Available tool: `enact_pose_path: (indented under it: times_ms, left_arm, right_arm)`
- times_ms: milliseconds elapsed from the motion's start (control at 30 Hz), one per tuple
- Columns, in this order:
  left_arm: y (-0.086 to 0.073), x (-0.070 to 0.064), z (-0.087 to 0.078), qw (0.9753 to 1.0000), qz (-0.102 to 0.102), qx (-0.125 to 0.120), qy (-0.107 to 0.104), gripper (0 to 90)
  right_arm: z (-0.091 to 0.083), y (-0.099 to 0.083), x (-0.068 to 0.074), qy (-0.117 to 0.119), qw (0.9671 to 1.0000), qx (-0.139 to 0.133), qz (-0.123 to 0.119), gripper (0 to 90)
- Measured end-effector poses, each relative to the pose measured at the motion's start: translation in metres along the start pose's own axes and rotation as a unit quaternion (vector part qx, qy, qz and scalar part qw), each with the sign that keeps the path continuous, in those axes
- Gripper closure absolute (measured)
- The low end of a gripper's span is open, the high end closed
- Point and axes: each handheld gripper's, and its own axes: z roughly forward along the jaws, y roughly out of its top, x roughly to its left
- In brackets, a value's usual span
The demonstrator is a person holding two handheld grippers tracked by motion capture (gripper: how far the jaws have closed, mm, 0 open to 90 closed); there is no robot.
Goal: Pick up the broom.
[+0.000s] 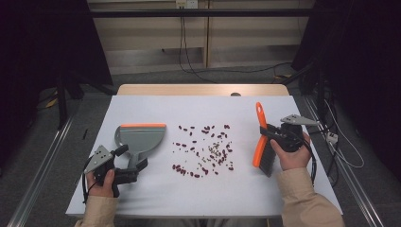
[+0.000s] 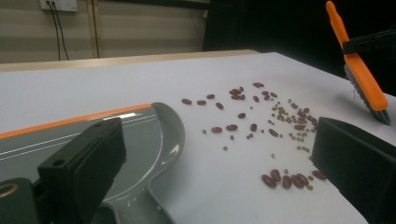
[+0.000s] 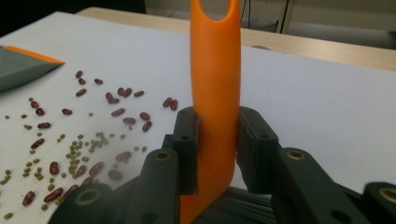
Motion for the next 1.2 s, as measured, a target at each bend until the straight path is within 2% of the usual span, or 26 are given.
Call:
enact_pose_path:
  times_ms: [67,133,200,567,633,833,1000,1200]
  left_arm:
    - [0.000,0.000,0.000,1.0000,-0.001,0.000,0.000,2.9]
    - [0.000,0.000,0.000,1.0000,0.000,-0.001,0.001,2.9]
    - [0.000,0.000,0.000,1.0000,0.000,-0.001,0.002,2.9]
    - [0.005,-0.002,-0.001,0.9999,-0.006,-0.011,0.001,3.0]
    - [0.010,-0.003,-0.001,0.9999,0.001,-0.013,0.002,2.8]
    - [0.030,-0.011,0.001,0.9995,0.003,-0.029,-0.014,2.7]
    - [0.042,-0.023,0.011,0.9989,0.018,-0.012,-0.040,2.8]
    - [0.052,-0.045,0.033,0.9962,0.034,0.014,-0.079,3.3]
  right_arm:
    - [-0.006,-0.002,-0.001,0.006,0.9997,-0.022,0.013,71.1]
    - [-0.008,-0.002,-0.002,0.008,0.9995,-0.027,0.014,71.0]
    - [-0.015,-0.002,-0.004,0.013,0.9987,-0.045,0.018,71.0]
    - [-0.024,0.007,0.003,0.020,0.9957,-0.089,0.016,71.0]
    - [-0.025,0.011,0.005,0.022,0.9950,-0.097,0.015,71.0]
    - [-0.026,0.025,0.016,0.028,0.9927,-0.117,0.008,71.0]
    - [-0.024,0.036,0.028,0.035,0.9913,-0.127,-0.003,71.0]
    - [-0.019,0.046,0.043,0.049,0.9895,-0.136,-0.008,71.0]
